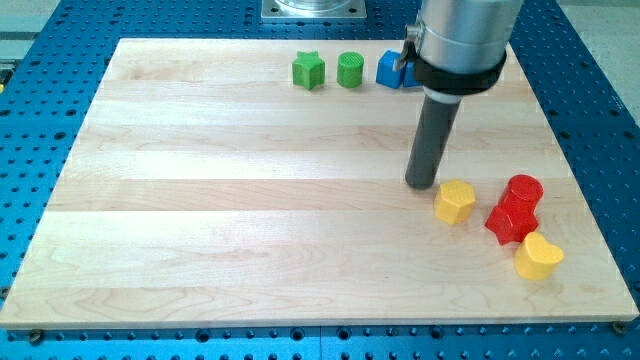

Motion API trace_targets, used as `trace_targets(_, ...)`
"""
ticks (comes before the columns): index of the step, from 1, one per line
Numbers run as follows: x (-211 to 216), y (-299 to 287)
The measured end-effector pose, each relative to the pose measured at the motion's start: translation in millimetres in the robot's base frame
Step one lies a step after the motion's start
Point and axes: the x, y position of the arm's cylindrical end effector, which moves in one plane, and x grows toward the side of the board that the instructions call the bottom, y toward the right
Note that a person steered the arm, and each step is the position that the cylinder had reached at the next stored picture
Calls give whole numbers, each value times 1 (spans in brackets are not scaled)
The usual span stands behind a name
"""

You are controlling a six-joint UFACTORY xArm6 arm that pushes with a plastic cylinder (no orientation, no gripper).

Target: Move the green star into the yellow hexagon

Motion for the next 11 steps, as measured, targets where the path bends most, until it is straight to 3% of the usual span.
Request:
trace_targets(1, 40, 11)
trace_targets(2, 15, -33)
trace_targets(3, -70, -84)
trace_targets(5, -191, -248)
trace_targets(6, -225, -214)
trace_targets(8, -213, -100)
trace_targets(9, -222, -89)
trace_targets(10, -179, -84)
trace_targets(11, -92, -84)
